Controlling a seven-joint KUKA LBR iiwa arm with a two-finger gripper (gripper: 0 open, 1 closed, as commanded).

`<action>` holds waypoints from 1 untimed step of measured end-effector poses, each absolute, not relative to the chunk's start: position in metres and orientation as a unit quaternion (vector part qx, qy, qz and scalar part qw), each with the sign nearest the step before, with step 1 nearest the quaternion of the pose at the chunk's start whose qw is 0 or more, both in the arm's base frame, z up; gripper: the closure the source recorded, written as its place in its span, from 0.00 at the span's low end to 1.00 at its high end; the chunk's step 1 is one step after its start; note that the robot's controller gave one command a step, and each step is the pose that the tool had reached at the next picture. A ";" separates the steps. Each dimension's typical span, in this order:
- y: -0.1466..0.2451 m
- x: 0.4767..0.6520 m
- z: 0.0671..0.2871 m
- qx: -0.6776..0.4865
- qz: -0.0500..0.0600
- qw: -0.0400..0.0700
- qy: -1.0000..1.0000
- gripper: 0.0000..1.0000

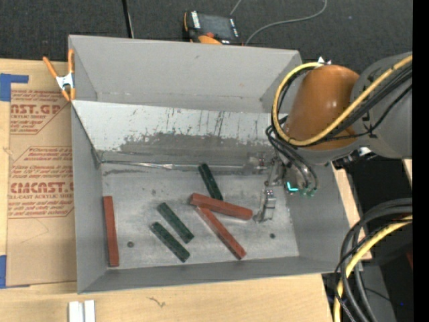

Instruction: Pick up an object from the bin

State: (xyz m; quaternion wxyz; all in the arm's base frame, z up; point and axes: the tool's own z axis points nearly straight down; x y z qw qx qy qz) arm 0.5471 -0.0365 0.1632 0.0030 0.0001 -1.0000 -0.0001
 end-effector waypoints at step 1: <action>-0.052 0.528 0.068 -0.032 -0.001 0.004 -0.999 0.00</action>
Offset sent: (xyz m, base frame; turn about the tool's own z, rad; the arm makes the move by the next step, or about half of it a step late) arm -0.0162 -0.0162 -0.0903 0.0636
